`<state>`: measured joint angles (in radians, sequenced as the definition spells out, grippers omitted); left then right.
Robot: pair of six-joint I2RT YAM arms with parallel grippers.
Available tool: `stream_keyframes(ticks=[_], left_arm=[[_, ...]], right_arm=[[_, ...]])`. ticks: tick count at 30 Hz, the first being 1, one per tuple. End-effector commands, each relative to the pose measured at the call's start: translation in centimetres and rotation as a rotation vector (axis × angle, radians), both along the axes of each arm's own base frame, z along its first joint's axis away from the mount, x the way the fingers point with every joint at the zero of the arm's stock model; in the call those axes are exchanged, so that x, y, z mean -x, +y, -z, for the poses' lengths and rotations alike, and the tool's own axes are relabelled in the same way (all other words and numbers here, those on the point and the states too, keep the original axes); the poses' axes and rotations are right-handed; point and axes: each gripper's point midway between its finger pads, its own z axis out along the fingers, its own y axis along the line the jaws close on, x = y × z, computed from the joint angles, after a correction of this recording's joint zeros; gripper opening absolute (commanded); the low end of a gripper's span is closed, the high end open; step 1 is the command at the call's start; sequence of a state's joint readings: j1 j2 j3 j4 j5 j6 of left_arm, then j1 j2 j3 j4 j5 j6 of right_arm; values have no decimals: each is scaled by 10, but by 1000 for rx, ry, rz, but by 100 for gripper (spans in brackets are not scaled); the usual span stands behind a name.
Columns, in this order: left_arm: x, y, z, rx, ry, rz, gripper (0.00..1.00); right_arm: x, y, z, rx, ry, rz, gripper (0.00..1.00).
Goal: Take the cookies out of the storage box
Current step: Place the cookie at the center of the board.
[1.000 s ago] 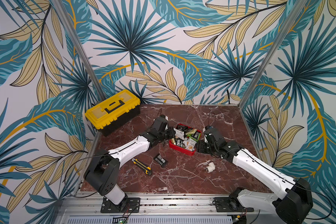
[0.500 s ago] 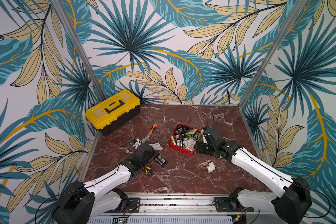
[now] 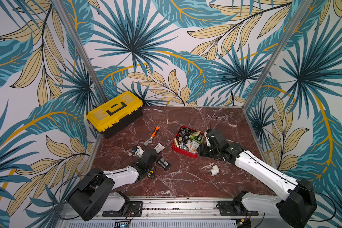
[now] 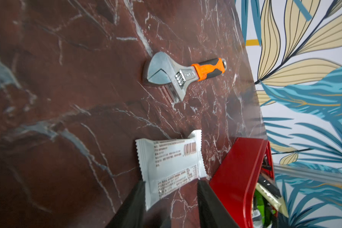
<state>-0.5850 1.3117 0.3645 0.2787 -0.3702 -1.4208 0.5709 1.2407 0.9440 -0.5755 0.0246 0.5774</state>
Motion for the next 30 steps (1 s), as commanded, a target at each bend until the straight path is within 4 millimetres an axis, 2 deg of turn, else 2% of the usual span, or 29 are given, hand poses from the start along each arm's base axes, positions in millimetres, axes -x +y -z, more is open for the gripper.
stream_keyframes(ticks=[1,5,8,12,20,30], left_arm=[[4,15,-20,-66,-27,-20,53],[9,25,-54,-194,-38,20,55],[15,28,-65,-230,-36,55,56],[25,24,-65,-215,-11,110,56],[37,26,-65,-168,-17,111,56],[38,28,-65,-150,-36,97,55]], right_arm=[[-3,10,0,43,-15,-106,54],[-10,24,0,130,-37,-274,54],[-16,35,2,186,-29,-392,52],[-24,51,15,259,3,-505,51],[-39,75,40,324,38,-580,49],[-49,81,71,399,91,-593,44]])
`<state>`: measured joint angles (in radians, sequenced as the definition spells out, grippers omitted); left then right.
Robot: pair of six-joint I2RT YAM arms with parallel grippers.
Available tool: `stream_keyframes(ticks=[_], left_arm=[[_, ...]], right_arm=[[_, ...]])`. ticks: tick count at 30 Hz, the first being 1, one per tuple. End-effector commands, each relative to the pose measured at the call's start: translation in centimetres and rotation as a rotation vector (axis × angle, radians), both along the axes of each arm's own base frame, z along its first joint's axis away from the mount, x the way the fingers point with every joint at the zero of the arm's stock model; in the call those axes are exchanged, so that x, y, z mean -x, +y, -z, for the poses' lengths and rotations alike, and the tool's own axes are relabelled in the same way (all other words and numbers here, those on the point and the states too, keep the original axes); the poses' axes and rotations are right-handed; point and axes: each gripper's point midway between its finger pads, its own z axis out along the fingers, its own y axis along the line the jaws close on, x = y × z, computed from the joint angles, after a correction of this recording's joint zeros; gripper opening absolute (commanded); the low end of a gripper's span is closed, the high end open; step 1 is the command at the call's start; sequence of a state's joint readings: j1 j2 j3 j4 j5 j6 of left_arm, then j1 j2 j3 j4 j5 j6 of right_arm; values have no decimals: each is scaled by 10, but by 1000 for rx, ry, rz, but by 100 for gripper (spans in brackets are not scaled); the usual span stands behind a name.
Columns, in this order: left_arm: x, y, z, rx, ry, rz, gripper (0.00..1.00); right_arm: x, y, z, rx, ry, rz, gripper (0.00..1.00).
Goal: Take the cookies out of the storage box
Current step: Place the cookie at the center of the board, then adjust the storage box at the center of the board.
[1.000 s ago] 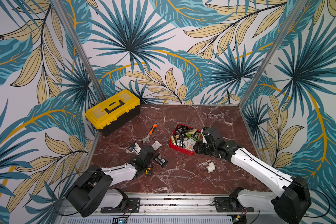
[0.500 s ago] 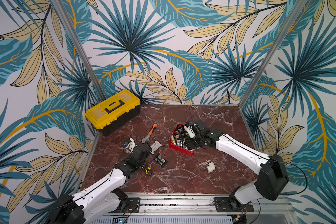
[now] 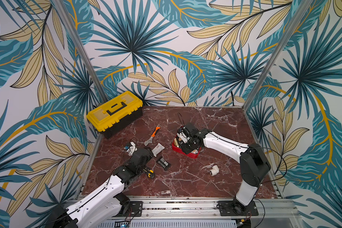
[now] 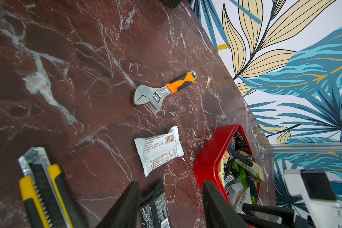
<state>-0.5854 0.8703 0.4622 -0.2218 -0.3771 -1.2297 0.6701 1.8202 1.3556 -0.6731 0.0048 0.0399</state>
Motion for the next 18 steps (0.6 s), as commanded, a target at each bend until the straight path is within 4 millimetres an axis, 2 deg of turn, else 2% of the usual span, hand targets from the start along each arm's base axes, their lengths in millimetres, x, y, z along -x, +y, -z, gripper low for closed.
stream_keyframes(ticks=[1,4,12,18], left_arm=[[4,5,10,-11,15,-8,55],[5,6,11,-10,17,-9,55],[8,9,9,0,9,-23,54],[9,10,6,0,5,-23,54]], right_arm=[[-2,-3,6,57,-4,-9,43],[-5,-3,11,73,-4,-2,40],[-4,3,22,87,15,15,22],[-3,10,20,49,30,54,10]])
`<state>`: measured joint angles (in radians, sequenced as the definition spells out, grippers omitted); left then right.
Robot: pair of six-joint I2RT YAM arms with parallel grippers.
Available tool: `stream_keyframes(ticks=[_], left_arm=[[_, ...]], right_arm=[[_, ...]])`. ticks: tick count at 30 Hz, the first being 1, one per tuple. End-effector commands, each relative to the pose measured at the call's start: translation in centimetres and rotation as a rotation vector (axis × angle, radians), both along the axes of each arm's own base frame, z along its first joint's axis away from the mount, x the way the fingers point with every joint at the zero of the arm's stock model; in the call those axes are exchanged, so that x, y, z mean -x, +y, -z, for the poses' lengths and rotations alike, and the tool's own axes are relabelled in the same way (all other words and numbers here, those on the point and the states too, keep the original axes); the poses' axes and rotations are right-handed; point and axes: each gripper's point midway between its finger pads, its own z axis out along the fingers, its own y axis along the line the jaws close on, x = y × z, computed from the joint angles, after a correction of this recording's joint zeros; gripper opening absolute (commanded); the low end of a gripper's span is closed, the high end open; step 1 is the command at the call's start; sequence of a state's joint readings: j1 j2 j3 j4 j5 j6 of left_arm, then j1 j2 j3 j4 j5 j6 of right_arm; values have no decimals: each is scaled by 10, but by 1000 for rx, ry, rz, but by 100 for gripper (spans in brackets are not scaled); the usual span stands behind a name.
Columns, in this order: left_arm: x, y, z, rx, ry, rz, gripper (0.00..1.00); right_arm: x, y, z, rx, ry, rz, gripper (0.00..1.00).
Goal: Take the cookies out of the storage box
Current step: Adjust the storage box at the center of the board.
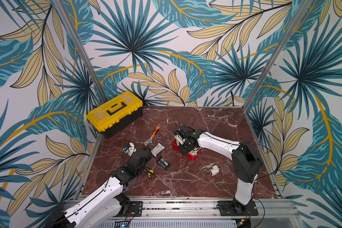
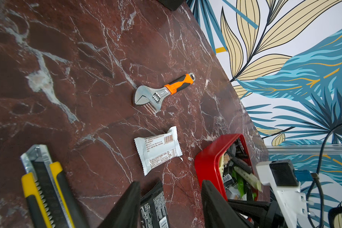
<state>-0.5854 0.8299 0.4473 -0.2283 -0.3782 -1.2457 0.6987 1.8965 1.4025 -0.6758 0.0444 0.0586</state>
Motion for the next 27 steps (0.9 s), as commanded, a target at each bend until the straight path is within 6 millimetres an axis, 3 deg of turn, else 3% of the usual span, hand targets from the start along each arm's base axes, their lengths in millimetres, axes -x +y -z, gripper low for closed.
stream_keyframes(ticks=[1,12,17,21,27], left_arm=[[6,8,9,-25,20,-13,54],[7,5,7,-8,19,-1,54],[7,-1,8,-1,36,31,54],[7,-8,11,-5,56,68,54],[2,-22,12,2,58,131,54]], right_arm=[[2,0,5,0,27,59,10],[-5,19,-3,-102,-6,368,8],[-13,35,-3,-113,-54,470,8],[-20,36,0,-110,-68,511,9],[-18,47,-13,-154,-48,449,33]])
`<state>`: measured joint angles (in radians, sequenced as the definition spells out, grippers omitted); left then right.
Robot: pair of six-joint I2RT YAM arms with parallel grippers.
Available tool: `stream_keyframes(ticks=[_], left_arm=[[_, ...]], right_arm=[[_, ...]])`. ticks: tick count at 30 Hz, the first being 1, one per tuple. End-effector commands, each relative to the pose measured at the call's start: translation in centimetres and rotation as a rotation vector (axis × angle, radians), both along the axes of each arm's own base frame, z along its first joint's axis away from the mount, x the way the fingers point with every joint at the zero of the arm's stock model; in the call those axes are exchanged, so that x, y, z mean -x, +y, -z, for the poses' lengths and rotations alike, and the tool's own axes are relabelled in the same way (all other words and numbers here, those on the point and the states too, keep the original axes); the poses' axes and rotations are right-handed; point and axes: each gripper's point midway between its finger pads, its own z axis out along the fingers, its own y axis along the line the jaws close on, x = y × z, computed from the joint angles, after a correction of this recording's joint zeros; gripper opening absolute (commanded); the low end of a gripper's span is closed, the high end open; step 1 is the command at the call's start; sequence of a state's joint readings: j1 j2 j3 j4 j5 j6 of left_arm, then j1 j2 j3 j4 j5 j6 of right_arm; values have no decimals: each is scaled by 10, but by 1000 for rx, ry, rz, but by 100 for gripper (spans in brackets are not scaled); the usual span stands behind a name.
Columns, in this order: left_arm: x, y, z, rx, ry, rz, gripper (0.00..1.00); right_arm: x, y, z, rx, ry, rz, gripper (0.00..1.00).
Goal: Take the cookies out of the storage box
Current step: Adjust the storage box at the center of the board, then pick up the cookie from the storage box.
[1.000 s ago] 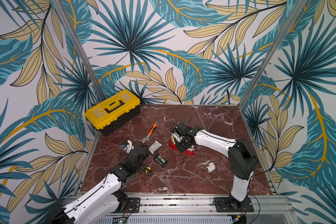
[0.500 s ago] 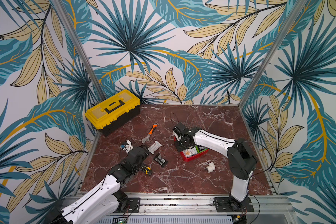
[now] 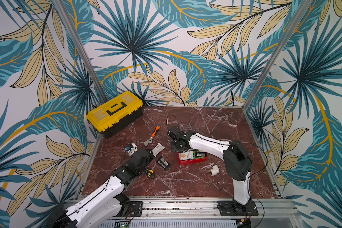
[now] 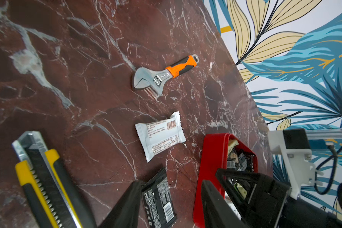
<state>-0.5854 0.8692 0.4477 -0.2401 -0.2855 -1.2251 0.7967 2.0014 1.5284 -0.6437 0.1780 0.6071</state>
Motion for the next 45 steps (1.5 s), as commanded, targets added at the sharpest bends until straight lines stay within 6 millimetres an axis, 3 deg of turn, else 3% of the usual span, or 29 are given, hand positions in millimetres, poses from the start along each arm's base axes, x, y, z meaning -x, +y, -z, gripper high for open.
stream_keyframes(ticks=[1,5,8,15,20,23,29,34,45], left_arm=[[-5,-11,-5,3,-17,59,54],[-13,-29,-13,13,-52,146,54],[-18,-49,-17,40,-77,235,54],[-23,-107,-17,133,-74,472,58],[-22,-147,-9,138,-66,574,62],[-24,-160,0,148,-50,592,62],[-30,-175,13,170,-33,606,59],[-33,-177,23,156,-9,594,53],[-37,-176,37,122,31,580,37]], right_arm=[[0,6,-19,-37,-22,-33,36],[11,-3,-51,-42,-84,-137,45],[25,-16,-62,-36,-96,-219,47],[50,-62,-40,-71,7,-206,47],[55,-73,-30,-138,41,-148,45],[53,-76,-24,-157,52,-117,45],[47,-87,-11,-151,72,-68,45],[46,-96,-4,-144,79,-44,48],[47,-76,12,-256,124,-68,49]])
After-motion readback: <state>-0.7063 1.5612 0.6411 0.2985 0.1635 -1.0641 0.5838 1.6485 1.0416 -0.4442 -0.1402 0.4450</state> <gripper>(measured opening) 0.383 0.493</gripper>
